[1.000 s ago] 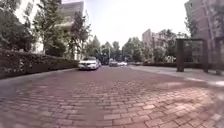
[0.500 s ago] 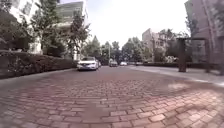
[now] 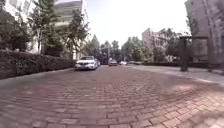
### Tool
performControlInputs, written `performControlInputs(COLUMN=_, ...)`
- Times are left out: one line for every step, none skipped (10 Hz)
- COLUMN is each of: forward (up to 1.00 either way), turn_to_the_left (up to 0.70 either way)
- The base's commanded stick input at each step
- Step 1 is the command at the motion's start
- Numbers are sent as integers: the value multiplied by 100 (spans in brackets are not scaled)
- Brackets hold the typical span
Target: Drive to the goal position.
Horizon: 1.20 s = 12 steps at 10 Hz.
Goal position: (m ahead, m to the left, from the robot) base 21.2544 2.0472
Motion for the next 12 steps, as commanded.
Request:
performControlInputs(forward=70, turn_to_the_left=0)
performControlInputs(forward=70, turn_to_the_left=0)
performControlInputs(forward=70, turn_to_the_left=0)
performControlInputs(forward=70, turn_to_the_left=0)
performControlInputs(forward=70, turn_to_the_left=0)
performControlInputs(forward=70, turn_to_the_left=0)
performControlInputs(forward=70, turn_to_the_left=0)
performControlInputs(forward=70, turn_to_the_left=14)
performControlInputs(forward=70, turn_to_the_left=14)
performControlInputs(forward=70, turn_to_the_left=14)
performControlInputs(forward=70, turn_to_the_left=12)
performControlInputs(forward=70, turn_to_the_left=5)
